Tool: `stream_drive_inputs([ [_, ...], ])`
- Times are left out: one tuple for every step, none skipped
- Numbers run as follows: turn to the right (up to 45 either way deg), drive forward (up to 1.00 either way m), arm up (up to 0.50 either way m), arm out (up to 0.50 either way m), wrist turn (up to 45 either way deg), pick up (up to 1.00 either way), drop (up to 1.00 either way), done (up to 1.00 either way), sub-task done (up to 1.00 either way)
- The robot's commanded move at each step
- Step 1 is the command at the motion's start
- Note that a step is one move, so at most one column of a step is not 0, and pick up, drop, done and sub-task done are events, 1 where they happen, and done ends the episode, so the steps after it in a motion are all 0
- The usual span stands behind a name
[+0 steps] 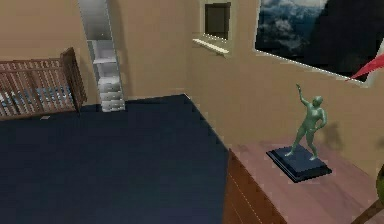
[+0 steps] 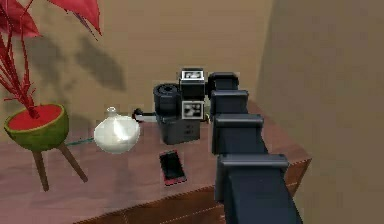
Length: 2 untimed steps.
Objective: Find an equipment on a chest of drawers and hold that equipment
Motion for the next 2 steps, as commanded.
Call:
stream_drive_inputs([
  [0.0,0.0,-0.28,0.0,0.0,0.0,0.0,0.0,0.0],
  [0.0,0.0,0.0,0.0,0.0,1.0,0.0,0.0,0.0],
])
